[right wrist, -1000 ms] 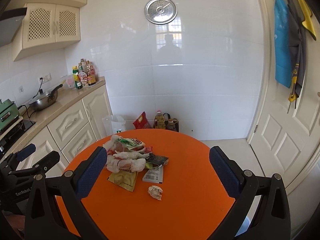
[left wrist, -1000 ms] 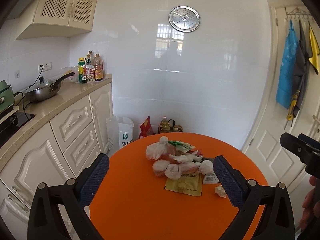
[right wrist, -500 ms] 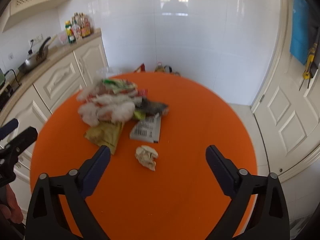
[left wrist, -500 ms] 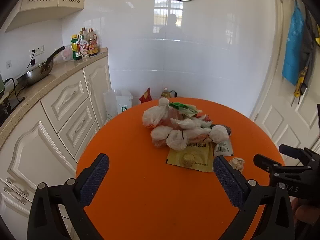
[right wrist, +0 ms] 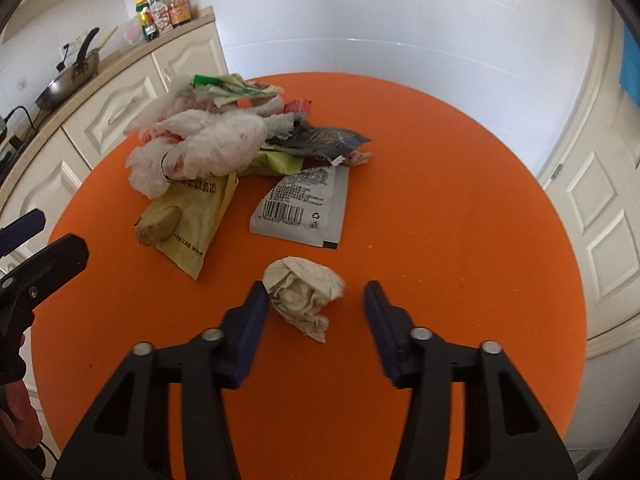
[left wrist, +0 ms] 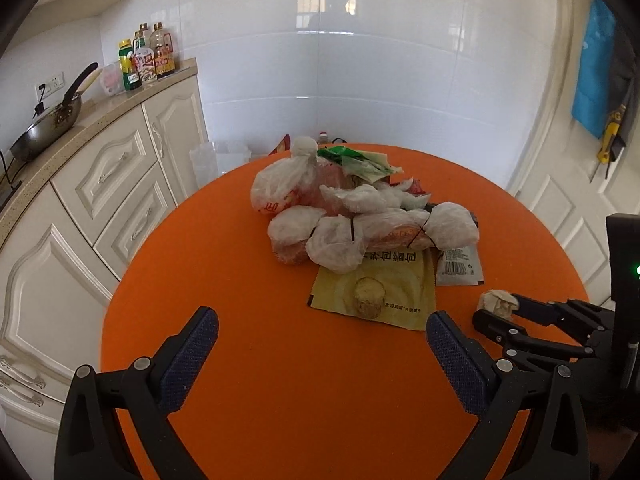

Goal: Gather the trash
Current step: 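Grasp the crumpled paper ball with the right tool while the left tool grasps the brown lump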

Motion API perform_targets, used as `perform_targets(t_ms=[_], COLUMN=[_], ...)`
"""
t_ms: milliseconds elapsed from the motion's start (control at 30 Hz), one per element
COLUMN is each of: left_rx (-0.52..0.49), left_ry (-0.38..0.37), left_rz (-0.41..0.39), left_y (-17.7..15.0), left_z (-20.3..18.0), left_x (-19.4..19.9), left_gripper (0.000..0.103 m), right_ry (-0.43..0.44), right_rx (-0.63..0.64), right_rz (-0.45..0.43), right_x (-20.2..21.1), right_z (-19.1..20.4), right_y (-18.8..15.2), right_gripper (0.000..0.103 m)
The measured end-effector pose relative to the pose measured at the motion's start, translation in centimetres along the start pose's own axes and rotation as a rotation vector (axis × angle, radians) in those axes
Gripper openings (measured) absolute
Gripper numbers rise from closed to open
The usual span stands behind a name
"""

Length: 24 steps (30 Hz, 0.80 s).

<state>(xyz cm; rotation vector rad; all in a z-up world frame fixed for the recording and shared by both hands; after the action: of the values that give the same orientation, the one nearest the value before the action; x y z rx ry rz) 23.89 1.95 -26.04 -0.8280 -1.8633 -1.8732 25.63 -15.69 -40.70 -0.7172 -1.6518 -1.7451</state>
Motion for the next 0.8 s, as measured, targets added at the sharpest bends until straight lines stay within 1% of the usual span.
perform_targets(t_ms=[33,100,167,233,267,333,400,433,467,500,567,600,633,667,700,733,800], left_rx=[-0.004,-0.013,-0.020,-0.024,-0.028,-0.033,-0.023,-0.014,-0.009,-0.009,-0.008,-0.005,-0.006,-0.010,-0.001,0.004,-0.006], left_ry=[0.000,0.001,0.000,0.001,0.000,0.004,-0.014,-0.024,-0.028,-0.032,-0.047,-0.061,-0.060,-0.072,-0.108,-0.125,-0.119], left_rz=[0.004,0.015,0.029,0.043,0.051,0.078,0.112,0.128,0.114,0.109,0.110,0.106,0.101,0.094,0.095,0.100,0.094], left_y=[-0.2,0.0,0.2,0.4,0.0,-0.1,-0.4,-0.3,0.0,0.3,0.9,1.2,1.4,1.6,1.7,1.8,2.1], left_z=[-0.2,-0.6,-1.0,-1.3,-1.2,-1.3,-1.6,-1.6,-1.5,-1.5,-1.6,-1.6,-1.7,-1.8,-2.2,-2.3,-2.4], left_x=[-0.5,-2.1,-3.9,-5.7,-6.6,-8.5,-10.2,-11.0,-11.3,-11.6,-12.5,-12.9,-13.1,-13.4,-13.7,-14.0,-14.6], left_gripper=[0.102,0.102,0.102,0.101,0.100,0.095,0.076,0.073,0.072,0.063,0.057,0.048,0.044,0.038,0.022,0.019,0.019], right_ry=[-0.014,-0.005,0.017,0.009,0.011,0.014,0.011,0.014,0.014,0.014,0.018,0.019,0.022,0.025,0.026,0.029,0.032], right_rx=[0.024,0.019,-0.009,-0.018,-0.029,-0.045,-0.051,-0.057,-0.059,-0.060,-0.063,-0.065,-0.065,-0.066,-0.067,-0.070,-0.071], right_rz=[-0.013,-0.015,-0.017,-0.020,-0.021,-0.024,-0.026,-0.027,-0.029,-0.031,-0.032,-0.034,-0.034,-0.036,-0.037,-0.038,-0.040], right_x=[0.0,0.1,0.3,0.5,0.7,1.1,1.5,1.7,1.9,2.0,2.2,2.2,2.3,2.4,2.3,2.5,2.7], right_z=[0.0,-0.2,-0.7,-1.3,-1.6,-2.2,-2.6,-2.8,-2.9,-3.1,-3.2,-3.2,-3.2,-3.2,-3.0,-3.0,-2.9], right_y=[0.1,0.0,-0.1,-0.3,-0.4,-0.6,-0.6,-0.7,-0.7,-0.7,-0.7,-0.7,-0.7,-0.8,-0.7,-0.8,-0.9], right_gripper=[0.038,0.034,0.033,0.033,0.033,0.033,0.033,0.033,0.033,0.033,0.033,0.033,0.033,0.033,0.033,0.033,0.033])
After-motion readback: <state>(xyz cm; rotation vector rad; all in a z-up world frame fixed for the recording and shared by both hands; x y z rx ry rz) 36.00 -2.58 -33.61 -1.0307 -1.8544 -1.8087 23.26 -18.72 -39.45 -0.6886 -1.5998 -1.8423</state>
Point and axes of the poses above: each gripper's, at about its wrist camera, not at the fingertips, and x roughly against the way its jaws point, z to its left, y to its top, the point moved 10 cm from there along -x, roughly the way its jaws point, and after that the axes turned 8 degrees about -z, right-handed, at the moved point
